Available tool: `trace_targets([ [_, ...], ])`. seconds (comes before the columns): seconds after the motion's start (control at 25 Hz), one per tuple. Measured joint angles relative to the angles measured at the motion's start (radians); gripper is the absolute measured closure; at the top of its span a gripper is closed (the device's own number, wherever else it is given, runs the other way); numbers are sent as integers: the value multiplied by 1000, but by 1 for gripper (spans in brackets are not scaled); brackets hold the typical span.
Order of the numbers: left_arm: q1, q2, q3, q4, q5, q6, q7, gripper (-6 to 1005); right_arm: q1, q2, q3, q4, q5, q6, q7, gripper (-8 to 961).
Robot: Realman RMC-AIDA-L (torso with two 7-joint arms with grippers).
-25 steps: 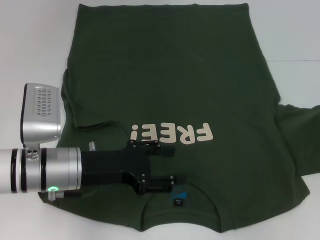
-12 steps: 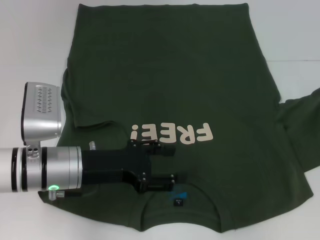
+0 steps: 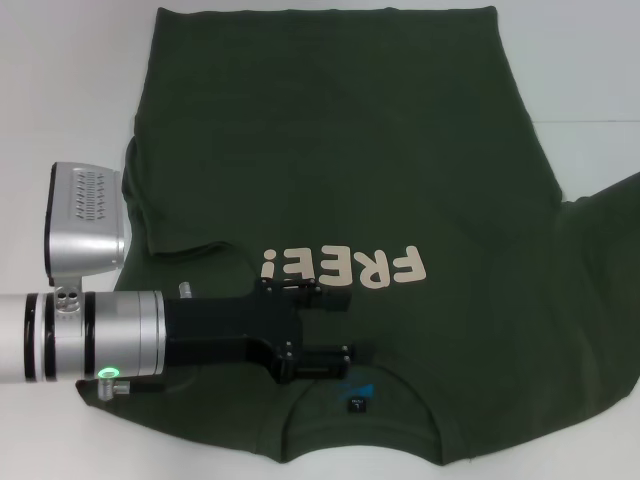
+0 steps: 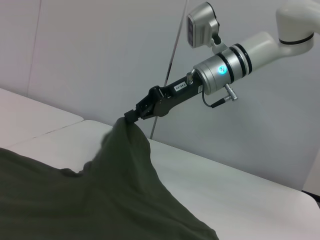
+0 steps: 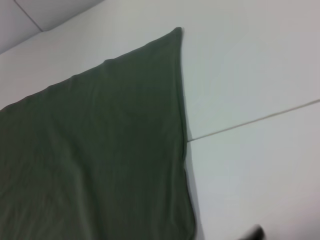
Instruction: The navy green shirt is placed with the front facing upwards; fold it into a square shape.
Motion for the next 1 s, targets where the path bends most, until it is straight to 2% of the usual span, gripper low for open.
trace_targets([
  [0.52, -3, 0, 0, -1, 0, 1, -15, 265, 14, 8, -2, -6, -14, -52, -7, 950],
  [0.64, -4, 0, 0, 0, 0, 3, -14, 265, 40, 20, -2, -6, -7, -98, -8, 950],
  [0.8, -4, 0, -1, 0, 0, 5, -14, 264, 106, 57, -16, -1, -5, -130, -13, 949],
  [1.0, -4, 0, 0, 0, -1, 2, -14, 264, 185, 140, -78, 5, -5, -76, -16, 941],
])
